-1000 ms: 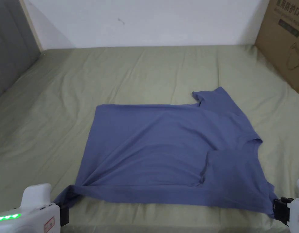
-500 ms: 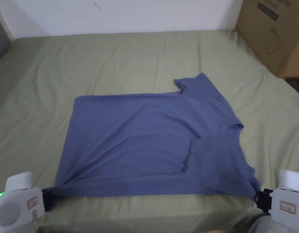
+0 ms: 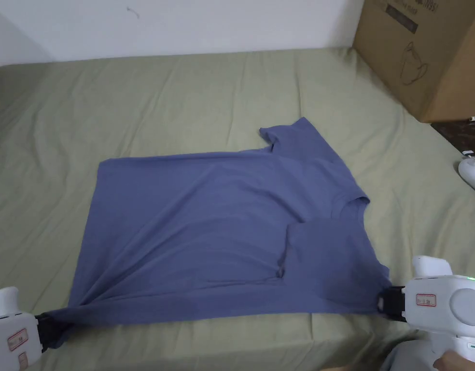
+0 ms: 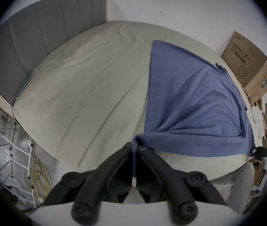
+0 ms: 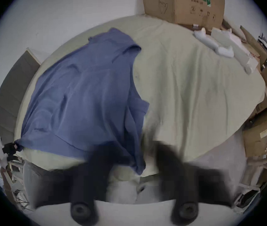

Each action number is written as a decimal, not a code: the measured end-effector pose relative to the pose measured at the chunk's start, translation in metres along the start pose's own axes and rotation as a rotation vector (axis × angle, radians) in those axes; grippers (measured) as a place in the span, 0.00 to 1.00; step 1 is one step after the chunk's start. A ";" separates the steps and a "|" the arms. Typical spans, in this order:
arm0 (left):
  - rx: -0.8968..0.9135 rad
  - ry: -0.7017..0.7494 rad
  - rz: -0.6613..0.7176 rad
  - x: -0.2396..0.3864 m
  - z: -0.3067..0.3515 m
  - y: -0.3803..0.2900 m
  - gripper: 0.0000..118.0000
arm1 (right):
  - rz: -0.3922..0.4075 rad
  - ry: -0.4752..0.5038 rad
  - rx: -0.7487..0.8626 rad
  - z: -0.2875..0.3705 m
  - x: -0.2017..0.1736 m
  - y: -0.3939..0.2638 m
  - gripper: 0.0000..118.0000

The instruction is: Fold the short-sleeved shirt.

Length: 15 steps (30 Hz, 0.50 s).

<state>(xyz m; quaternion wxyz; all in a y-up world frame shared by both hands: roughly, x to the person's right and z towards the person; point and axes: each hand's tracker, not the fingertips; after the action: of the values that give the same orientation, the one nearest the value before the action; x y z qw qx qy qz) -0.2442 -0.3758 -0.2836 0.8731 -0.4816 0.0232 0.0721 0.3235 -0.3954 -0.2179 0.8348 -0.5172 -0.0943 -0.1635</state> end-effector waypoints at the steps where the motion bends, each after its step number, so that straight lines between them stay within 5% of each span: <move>1: 0.001 -0.004 -0.003 0.002 0.001 -0.002 0.01 | -0.014 0.036 -0.007 0.002 0.001 0.000 0.04; 7: 0.008 0.006 -0.046 0.008 0.012 0.009 0.01 | -0.030 0.062 0.088 0.041 -0.007 0.009 0.04; 15: 0.095 0.015 -0.153 0.023 0.002 0.096 0.01 | 0.052 0.050 0.193 0.057 -0.033 0.100 0.04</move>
<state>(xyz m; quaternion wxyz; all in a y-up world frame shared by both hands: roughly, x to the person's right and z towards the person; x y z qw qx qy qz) -0.2355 -0.3211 -0.3654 0.8977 -0.4406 -0.0039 0.0005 0.3303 -0.2972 -0.2866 0.8869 -0.4322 -0.0750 -0.1447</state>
